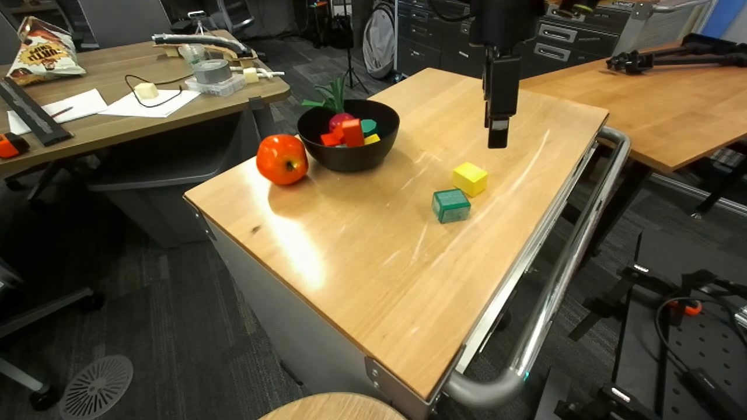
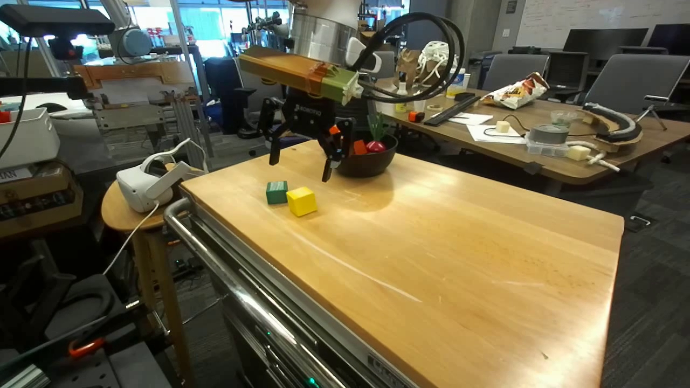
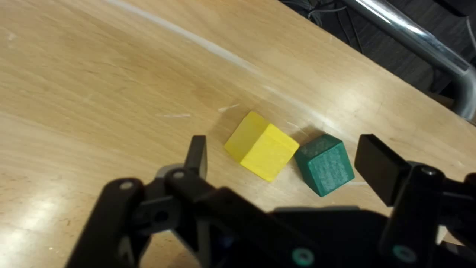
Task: Move the apple backwards, place the radish and blocks inside the black bowl
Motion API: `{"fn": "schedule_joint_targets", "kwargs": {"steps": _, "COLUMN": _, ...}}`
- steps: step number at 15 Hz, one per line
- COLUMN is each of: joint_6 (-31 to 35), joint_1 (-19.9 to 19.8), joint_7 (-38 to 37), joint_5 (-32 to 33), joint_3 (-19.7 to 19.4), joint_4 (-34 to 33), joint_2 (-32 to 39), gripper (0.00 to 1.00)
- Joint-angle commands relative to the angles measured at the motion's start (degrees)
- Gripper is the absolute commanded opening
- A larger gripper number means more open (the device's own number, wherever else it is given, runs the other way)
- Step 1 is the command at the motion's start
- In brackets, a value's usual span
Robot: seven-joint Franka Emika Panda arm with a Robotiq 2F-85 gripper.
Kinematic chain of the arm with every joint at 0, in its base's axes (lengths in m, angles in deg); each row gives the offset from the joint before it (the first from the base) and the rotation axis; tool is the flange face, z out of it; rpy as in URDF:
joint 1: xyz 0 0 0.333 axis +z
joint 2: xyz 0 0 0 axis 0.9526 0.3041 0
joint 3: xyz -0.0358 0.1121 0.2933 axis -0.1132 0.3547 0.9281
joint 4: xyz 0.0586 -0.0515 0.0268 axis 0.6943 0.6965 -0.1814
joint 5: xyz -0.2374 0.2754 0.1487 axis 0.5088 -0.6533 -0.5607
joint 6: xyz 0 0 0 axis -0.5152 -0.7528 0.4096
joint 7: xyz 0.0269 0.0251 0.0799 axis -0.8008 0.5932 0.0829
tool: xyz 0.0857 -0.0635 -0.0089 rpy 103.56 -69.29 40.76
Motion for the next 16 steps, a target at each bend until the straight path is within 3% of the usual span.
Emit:
{"fn": "schedule_joint_targets", "kwargs": {"steps": 1, "joint_6": 5.84, "joint_1": 3.19, "joint_7": -11.48, "joint_5": 9.15, "joint_3": 0.87, "joint_4": 0.93, "joint_2": 1.89, "gripper": 1.00}}
{"fn": "schedule_joint_targets", "kwargs": {"steps": 4, "joint_6": 7.47, "joint_1": 5.32, "joint_7": -20.11, "joint_5": 16.38, "joint_3": 1.54, "joint_4": 1.33, "joint_2": 3.47, "gripper": 1.00}}
{"fn": "schedule_joint_targets", "kwargs": {"steps": 11, "joint_6": 9.52, "joint_1": 6.68, "joint_7": -25.75, "joint_5": 18.50, "joint_3": 1.55, "joint_4": 3.03, "joint_2": 6.13, "gripper": 0.98}}
{"fn": "schedule_joint_targets", "kwargs": {"steps": 12, "joint_6": 10.84, "joint_1": 6.63, "joint_7": -26.06, "joint_5": 18.54, "joint_3": 1.45, "joint_4": 3.42, "joint_2": 6.55, "gripper": 0.74}}
{"fn": "schedule_joint_targets", "kwargs": {"steps": 14, "joint_6": 14.01, "joint_1": 6.57, "joint_7": -27.16, "joint_5": 19.04, "joint_3": 1.11, "joint_4": 4.33, "joint_2": 7.37, "gripper": 0.70}}
{"fn": "schedule_joint_targets", "kwargs": {"steps": 16, "joint_6": 15.67, "joint_1": 6.47, "joint_7": -27.32, "joint_5": 19.23, "joint_3": 0.83, "joint_4": 4.90, "joint_2": 7.68, "gripper": 0.53}}
